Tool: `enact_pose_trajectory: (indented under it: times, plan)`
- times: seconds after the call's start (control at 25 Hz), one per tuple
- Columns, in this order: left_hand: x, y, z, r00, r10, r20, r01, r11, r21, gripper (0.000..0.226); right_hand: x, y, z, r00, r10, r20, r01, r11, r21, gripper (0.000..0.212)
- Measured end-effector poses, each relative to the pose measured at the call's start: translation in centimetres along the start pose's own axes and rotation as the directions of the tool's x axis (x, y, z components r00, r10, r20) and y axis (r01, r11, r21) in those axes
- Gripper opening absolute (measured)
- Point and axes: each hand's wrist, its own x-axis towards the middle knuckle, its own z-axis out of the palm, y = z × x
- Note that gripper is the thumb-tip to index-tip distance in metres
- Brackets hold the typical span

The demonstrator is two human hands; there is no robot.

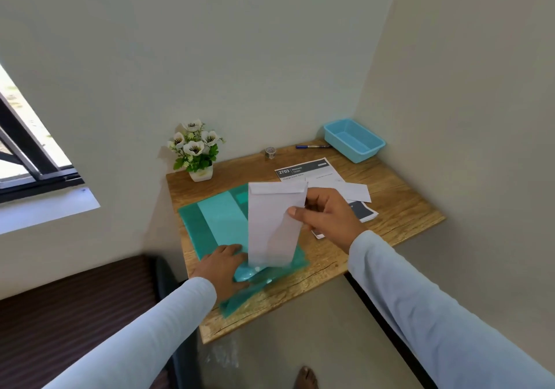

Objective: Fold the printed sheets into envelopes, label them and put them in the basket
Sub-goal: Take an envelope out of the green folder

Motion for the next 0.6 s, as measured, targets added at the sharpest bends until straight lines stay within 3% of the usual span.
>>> enact_pose_trajectory:
  times: [0.12, 0.28, 0.36, 0.44, 0.6]
  plan:
    - [0.4, -0.5, -1.1, 0.999, 0.004, 0.034, 0.000, 0.993, -0.118, 0.059, 0.5, -1.4, -0.9, 0.995, -0.047, -0.085, 0.045, 0.998, -0.034, 0.031]
    - [0.8, -0.3, -3.9, 0.987, -0.052, -0.155, -0.019, 0.906, -0.423, 0.042, 1.0, -1.7, -1.7, 0.980, -0.064, -0.190, 0.059, 0.998, -0.031, 0.032]
    - [1.1, 0.8, -5.8, 0.975, -0.128, -0.184, -0.040, 0.710, -0.703, 0.036, 1.2, -1.4, -1.9, 0.970, -0.045, -0.238, 0.048, 0.999, 0.009, 0.029]
    - [1.2, 2.3, -8.0, 0.984, -0.140, -0.109, -0.049, 0.379, -0.924, 0.032, 1.5, -1.0, -1.9, 0.964, -0.025, -0.266, 0.038, 0.998, 0.042, 0.025]
    - [2.4, 4.7, -11.4, 0.999, -0.047, -0.017, -0.018, -0.018, -1.000, 0.031, 2.2, -0.2, -2.2, 0.968, -0.024, -0.249, 0.047, 0.995, 0.089, 0.021]
